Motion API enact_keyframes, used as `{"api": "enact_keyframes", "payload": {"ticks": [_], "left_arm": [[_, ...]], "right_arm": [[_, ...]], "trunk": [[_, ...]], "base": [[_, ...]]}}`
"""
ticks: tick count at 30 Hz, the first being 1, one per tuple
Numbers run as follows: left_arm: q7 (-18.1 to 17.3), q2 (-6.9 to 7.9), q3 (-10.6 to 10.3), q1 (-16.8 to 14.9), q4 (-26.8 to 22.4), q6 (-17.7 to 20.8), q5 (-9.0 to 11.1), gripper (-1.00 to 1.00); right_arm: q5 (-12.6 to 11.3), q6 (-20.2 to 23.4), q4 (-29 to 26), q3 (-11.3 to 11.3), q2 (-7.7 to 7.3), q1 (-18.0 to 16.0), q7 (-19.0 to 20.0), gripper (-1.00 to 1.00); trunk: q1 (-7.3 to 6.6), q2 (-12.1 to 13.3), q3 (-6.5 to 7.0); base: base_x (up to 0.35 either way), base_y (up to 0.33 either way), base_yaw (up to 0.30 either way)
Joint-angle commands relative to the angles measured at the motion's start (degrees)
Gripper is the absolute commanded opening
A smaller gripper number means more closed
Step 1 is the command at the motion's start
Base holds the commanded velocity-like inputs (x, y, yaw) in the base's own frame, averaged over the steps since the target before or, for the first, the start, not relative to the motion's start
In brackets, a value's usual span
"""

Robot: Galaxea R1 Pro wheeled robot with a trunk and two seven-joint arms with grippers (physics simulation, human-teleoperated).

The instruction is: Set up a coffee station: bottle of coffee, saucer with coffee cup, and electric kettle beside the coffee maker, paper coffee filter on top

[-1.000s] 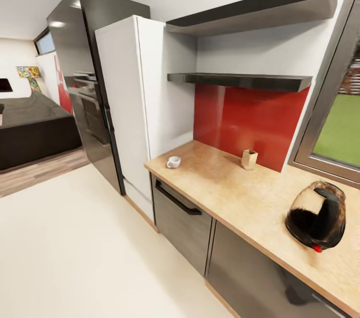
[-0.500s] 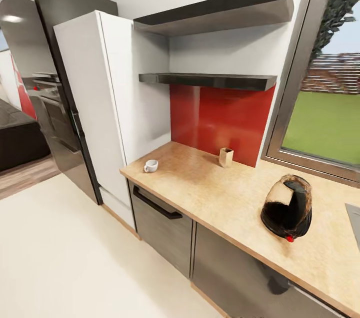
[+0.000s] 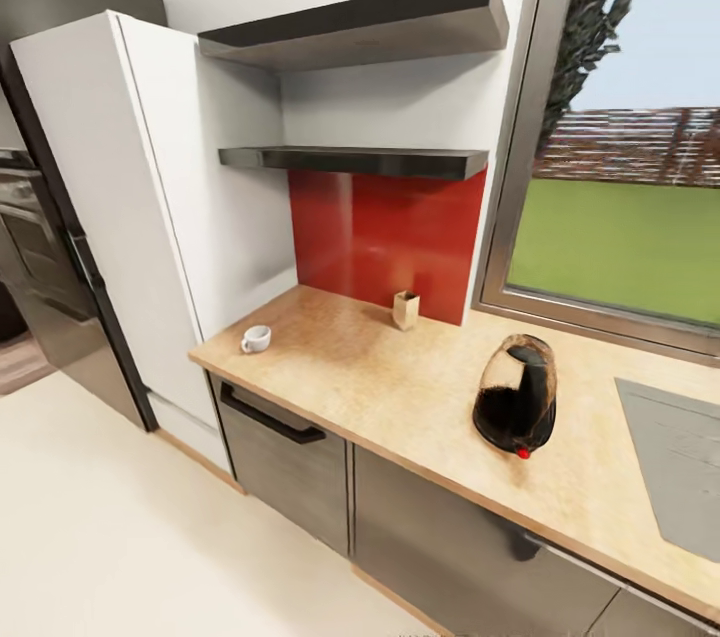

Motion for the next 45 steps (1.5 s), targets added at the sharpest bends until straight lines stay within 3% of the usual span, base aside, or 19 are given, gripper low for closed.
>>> {"api": "enact_keyframes", "payload": {"ticks": [1,12,30,45], "left_arm": [[0.23,0.05,-0.51,0.05,-0.01,-0.1,0.39,1.0],[0.41,0.12,-0.51,0.19,0.18,0.48,0.26,1.0],[0.42,-0.08,-0.71,0.19,0.16,0.69,-0.06,1.0],[0.42,-0.01,-0.73,0.19,0.13,0.55,-0.09,1.0]], "right_arm": [[0.53,-0.19,0.06,-0.5,0.0,-0.07,0.22,1.0],[0.53,-0.2,0.06,-0.5,0.0,-0.07,0.22,1.0],[0.55,-0.2,0.06,-0.5,0.0,-0.07,0.22,1.0],[0.63,-0.28,0.08,-0.33,0.13,-0.07,0.31,1.0]], "trunk": [[0.03,-0.13,-0.13],[0.03,-0.13,-0.13],[0.03,-0.13,-0.13],[0.03,-0.13,-0.23]], "base": [[0.0,0.0,-0.3],[-0.014,0.008,-0.3],[-0.17,0.108,-0.299],[-0.008,0.001,-0.042]]}}
